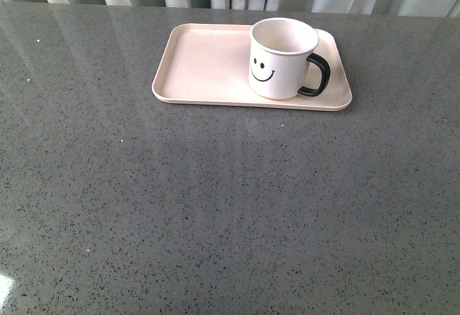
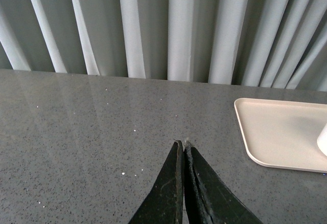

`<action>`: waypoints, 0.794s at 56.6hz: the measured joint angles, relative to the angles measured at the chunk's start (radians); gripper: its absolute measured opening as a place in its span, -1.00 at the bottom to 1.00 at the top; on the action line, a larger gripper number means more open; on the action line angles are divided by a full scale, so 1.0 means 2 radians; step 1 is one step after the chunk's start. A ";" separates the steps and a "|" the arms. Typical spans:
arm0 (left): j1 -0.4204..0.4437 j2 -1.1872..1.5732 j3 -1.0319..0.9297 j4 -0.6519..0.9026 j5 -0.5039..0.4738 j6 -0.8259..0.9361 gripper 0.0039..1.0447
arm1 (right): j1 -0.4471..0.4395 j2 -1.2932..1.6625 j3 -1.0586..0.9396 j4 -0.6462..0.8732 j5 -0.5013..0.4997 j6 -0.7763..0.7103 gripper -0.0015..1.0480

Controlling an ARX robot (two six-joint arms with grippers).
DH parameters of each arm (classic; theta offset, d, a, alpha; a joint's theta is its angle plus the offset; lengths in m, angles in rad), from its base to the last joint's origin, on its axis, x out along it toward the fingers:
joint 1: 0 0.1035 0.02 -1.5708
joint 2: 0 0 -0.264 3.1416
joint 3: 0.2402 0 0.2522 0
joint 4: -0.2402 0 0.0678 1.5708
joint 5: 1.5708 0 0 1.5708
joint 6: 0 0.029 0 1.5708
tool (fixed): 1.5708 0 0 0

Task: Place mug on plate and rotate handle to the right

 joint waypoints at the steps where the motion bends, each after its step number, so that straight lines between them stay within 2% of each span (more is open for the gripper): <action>1: 0.000 -0.004 -0.001 -0.004 0.000 0.000 -0.98 | 0.000 0.000 0.000 0.000 0.000 0.000 0.82; 45: 0.000 -0.232 -0.008 -0.212 0.000 0.000 -0.98 | 0.000 0.000 0.000 0.000 0.000 0.000 0.82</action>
